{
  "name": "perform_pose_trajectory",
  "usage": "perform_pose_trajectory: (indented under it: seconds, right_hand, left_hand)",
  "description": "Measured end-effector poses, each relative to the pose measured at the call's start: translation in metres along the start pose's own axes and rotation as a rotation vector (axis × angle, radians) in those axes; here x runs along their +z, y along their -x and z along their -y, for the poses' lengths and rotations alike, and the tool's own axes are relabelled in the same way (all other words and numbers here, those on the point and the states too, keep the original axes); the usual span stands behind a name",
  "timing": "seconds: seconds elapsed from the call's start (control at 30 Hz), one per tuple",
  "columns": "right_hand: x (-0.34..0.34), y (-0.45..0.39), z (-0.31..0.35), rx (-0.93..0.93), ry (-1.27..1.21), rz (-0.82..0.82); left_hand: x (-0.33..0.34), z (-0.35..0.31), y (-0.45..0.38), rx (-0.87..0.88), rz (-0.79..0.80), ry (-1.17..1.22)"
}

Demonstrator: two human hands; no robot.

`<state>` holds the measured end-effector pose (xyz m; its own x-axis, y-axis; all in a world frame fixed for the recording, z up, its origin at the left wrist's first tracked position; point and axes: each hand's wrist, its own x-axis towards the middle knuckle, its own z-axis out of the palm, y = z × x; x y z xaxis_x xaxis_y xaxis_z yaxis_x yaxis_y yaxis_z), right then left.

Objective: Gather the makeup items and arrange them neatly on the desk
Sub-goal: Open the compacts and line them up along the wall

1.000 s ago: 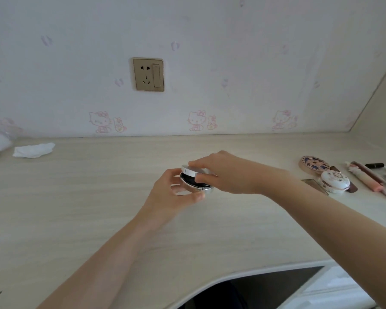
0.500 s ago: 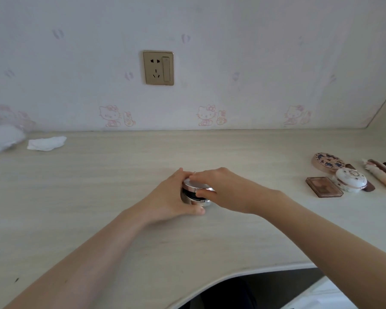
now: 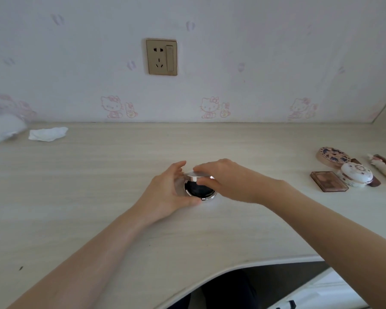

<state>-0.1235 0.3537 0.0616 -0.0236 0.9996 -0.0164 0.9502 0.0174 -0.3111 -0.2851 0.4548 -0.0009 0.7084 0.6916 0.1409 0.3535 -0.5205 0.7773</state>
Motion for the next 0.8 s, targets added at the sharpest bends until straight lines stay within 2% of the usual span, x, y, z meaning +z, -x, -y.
perform_pose_trajectory:
  seconds: [0.4, 0.8]
  right_hand:
    - [-0.022, -0.035, -0.010, 0.114, -0.153, 0.124]
    - [-0.003, -0.027, -0.011, 0.103, -0.178, -0.001]
  left_hand:
    - [0.001, 0.000, 0.000, -0.024, -0.058, 0.046]
    - [0.000, 0.002, 0.000, -0.022, -0.049, 0.023]
